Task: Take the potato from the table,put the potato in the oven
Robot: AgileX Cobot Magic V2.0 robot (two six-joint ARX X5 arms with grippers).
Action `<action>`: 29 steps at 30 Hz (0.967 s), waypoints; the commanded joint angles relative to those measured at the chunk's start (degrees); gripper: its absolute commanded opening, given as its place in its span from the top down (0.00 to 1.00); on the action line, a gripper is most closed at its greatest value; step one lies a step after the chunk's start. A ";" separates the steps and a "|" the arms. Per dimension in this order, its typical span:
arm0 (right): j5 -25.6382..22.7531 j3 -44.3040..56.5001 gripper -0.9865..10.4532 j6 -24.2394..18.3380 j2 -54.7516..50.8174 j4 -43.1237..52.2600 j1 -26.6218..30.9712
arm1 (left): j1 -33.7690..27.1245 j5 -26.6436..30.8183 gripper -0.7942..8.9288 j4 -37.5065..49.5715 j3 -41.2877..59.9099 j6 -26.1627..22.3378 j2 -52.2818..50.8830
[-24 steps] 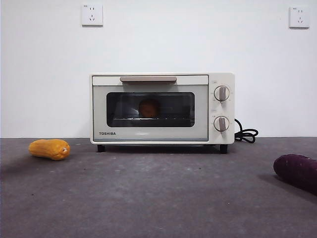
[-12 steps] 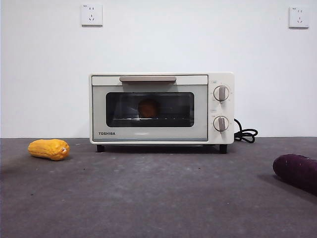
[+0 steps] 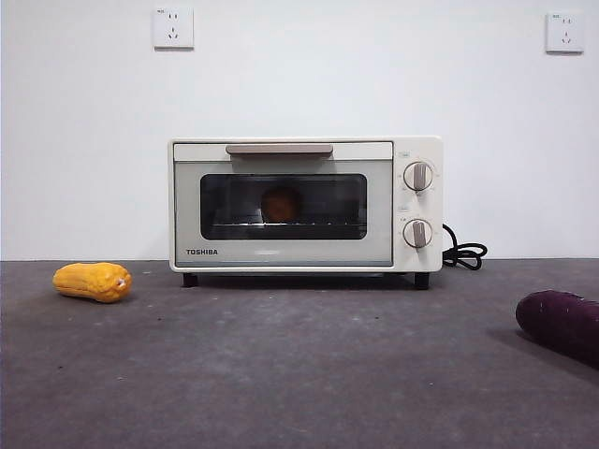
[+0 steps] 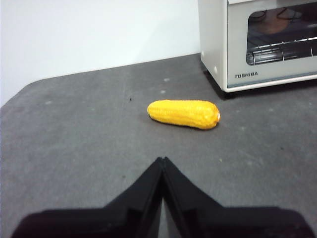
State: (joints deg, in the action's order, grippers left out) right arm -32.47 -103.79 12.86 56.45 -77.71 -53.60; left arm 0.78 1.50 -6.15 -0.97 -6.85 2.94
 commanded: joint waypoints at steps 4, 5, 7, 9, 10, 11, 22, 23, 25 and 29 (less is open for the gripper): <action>-0.13 0.48 0.91 0.42 0.02 -1.18 -0.07 | -0.26 -0.57 0.92 -3.72 0.52 -0.15 -2.75; -0.13 0.48 0.91 0.42 0.02 -1.18 -0.07 | -0.26 -0.61 0.92 -3.72 0.52 0.13 -2.71; -0.13 0.48 0.91 0.42 0.04 -1.18 -0.07 | -0.26 -0.61 0.92 -3.74 0.52 0.70 -2.71; -0.13 0.48 0.91 0.42 0.04 -1.18 -0.07 | -0.26 -0.61 0.92 -3.74 0.52 0.70 -2.71; -0.13 0.48 0.91 0.42 0.04 -1.18 -0.07 | -0.26 -0.59 0.92 -3.74 0.52 0.70 -2.71; -0.13 0.48 0.91 0.42 0.04 -1.18 -0.07 | -0.26 -0.63 0.92 -3.74 0.52 0.70 -2.71; -0.13 0.48 0.91 0.42 0.02 -1.18 -0.07 | -0.26 -1.90 0.92 -3.43 0.52 1.22 -2.01; -0.13 0.48 0.91 0.42 0.02 -1.18 -0.07 | -0.26 -1.90 0.92 -3.43 0.52 1.22 -2.01; -0.13 0.48 0.91 0.42 0.02 -1.18 -0.07 | -0.26 -1.90 0.92 -3.43 0.52 1.22 -2.01; -0.15 0.48 0.91 0.42 0.04 -1.18 -0.07 | -0.26 -1.90 0.92 -3.43 0.52 1.22 -2.01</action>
State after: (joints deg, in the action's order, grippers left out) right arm -32.53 -103.79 12.86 56.45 -77.71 -53.60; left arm 0.75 -0.23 -10.22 -0.97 -5.96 0.91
